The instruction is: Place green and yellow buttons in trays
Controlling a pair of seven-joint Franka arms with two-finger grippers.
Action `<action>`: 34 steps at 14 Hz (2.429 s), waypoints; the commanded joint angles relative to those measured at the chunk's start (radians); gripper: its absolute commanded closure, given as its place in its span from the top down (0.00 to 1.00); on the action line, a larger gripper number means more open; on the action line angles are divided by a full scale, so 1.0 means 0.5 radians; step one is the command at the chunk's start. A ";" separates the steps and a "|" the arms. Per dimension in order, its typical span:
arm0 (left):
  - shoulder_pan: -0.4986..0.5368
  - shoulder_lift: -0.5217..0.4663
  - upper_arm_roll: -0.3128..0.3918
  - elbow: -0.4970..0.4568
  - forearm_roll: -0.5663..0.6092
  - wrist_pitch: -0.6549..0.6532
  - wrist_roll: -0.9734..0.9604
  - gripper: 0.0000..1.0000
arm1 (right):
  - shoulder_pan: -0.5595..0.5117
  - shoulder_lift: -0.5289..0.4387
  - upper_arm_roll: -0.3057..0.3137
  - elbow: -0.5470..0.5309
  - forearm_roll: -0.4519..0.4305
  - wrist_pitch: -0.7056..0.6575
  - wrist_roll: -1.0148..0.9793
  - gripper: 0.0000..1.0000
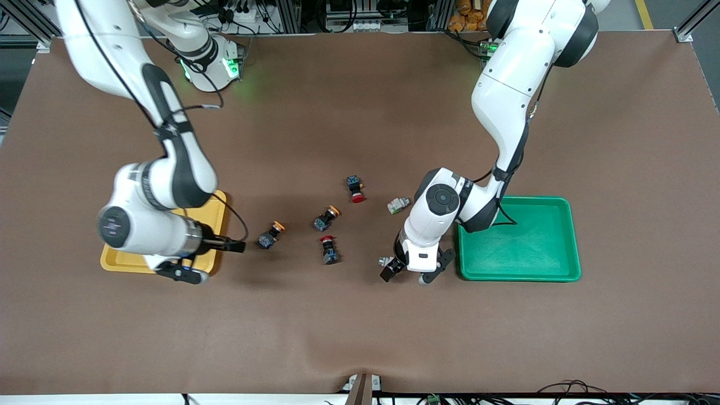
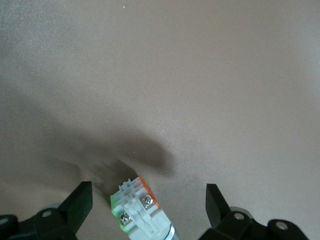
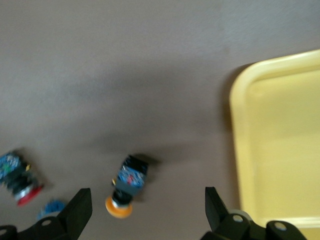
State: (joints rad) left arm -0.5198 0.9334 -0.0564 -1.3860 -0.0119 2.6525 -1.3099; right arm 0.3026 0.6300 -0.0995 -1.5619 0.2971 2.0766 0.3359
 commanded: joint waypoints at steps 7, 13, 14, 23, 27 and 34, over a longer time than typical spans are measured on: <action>-0.062 0.045 0.015 0.045 0.011 0.015 -0.013 0.18 | -0.001 0.234 -0.022 0.197 0.032 0.246 0.074 1.00; -0.028 -0.044 0.021 0.051 0.021 -0.147 0.003 0.00 | -0.086 0.262 -0.028 0.209 0.029 0.249 0.055 1.00; -0.025 -0.099 0.021 0.054 0.021 -0.269 0.003 0.00 | -0.111 0.262 -0.025 0.209 0.032 0.246 0.061 1.00; 0.223 -0.599 0.021 -0.326 0.063 -1.087 0.808 0.00 | 0.017 0.250 -0.025 0.166 0.035 0.145 0.521 1.00; 0.508 -0.621 0.005 -0.511 0.180 -1.028 1.272 0.00 | 0.076 0.246 -0.022 0.072 0.035 0.145 0.614 1.00; 0.552 -0.593 -0.001 -0.502 0.150 -0.982 1.325 1.00 | 0.134 0.246 0.009 -0.033 0.243 0.096 0.623 1.00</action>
State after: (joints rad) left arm -0.2371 0.6676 -0.0509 -1.6283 0.0563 2.1613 -0.6322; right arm 0.3638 0.7655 -0.0943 -1.5699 0.3579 2.1423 0.6368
